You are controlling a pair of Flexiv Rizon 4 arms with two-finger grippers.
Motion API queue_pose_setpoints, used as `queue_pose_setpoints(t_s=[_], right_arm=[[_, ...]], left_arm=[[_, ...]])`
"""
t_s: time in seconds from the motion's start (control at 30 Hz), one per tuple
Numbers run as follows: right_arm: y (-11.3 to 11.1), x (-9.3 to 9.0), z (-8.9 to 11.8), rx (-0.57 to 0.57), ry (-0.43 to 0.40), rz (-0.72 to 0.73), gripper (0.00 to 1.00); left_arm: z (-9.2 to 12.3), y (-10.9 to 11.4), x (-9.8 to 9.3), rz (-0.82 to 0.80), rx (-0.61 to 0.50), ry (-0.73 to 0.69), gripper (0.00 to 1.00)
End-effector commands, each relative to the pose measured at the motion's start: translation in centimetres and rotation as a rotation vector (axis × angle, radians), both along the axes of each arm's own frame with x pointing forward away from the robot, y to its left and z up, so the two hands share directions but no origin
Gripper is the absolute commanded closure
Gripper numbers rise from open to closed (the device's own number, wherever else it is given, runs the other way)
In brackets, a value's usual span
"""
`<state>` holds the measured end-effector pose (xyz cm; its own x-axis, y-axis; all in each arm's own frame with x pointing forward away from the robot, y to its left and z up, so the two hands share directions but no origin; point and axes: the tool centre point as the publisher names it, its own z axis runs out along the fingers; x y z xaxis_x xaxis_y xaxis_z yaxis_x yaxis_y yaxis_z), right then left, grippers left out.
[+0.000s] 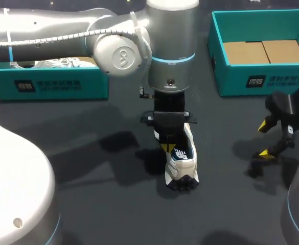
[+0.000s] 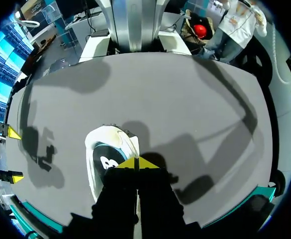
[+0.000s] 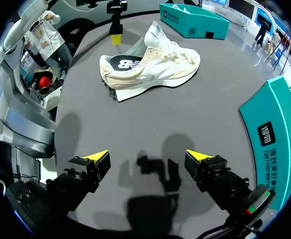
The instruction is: Take the shoe out of the shoebox, open the shoe tongue, remove and reinsert the insole, then place the shoe into the shoebox
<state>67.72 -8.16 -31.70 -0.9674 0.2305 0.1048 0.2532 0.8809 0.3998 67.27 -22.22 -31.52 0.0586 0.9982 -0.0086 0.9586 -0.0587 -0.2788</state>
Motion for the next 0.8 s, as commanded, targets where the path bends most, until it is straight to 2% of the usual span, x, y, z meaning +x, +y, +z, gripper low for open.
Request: queue_pose_setpoints(t_s=[0.03,0.47,0.7,0.8], right_arm=[[0.0,-0.3,0.0,-0.002,-0.004,-0.001,0.0],[0.0,-0.3,0.0,-0.002,-0.004,-0.001,0.0],[0.0,-0.3,0.0,-0.002,-0.004,-0.001,0.0],[0.0,-0.3,0.0,-0.002,-0.004,-0.001,0.0]], left_arm=[[-1.1,-1.0,0.6,-0.013,0.018,0.004,1.0],[-4.8,-2.5,1.5,-0.016,0.028,-0.011,1.0],[-5.9,-2.8,1.5,-0.021,0.036,-0.009,1.0],[-5.4,-2.8,1.5,-0.01,0.014,-0.011,1.0]])
